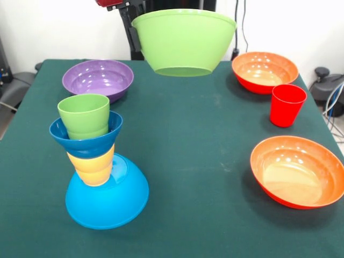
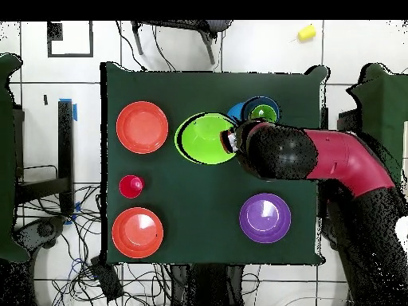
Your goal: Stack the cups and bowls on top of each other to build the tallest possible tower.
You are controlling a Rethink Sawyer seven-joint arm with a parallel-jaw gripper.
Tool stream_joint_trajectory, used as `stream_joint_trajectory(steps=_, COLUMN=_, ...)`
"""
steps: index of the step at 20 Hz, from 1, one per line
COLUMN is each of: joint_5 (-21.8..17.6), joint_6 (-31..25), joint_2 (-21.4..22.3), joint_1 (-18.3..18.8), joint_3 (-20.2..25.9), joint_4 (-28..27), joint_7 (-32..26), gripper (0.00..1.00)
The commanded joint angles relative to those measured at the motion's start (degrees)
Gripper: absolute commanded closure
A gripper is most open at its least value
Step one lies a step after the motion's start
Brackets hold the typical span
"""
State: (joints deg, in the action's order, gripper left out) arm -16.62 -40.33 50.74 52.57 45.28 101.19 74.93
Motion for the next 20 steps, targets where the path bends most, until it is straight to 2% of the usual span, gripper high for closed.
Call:
stream_joint_trajectory(steps=1, joint_5=-0.37, joint_6=2.45, joint_2=-0.38, joint_1=-2.26, joint_3=-3.47, joint_4=2.79, joint_7=7.03, gripper=1.0)
stream_joint_trajectory(steps=10, joint_5=-1.68, joint_6=3.1, joint_2=-2.28, joint_1=-4.35, joint_3=-5.26, joint_4=0.83, joint_7=7.85, gripper=1.0)
stream_joint_trajectory(steps=20, joint_5=-0.96, joint_6=3.78, joint_2=-2.26, joint_1=-4.09, joint_3=-5.88, joint_4=1.47, joint_7=6.86, gripper=1.0)
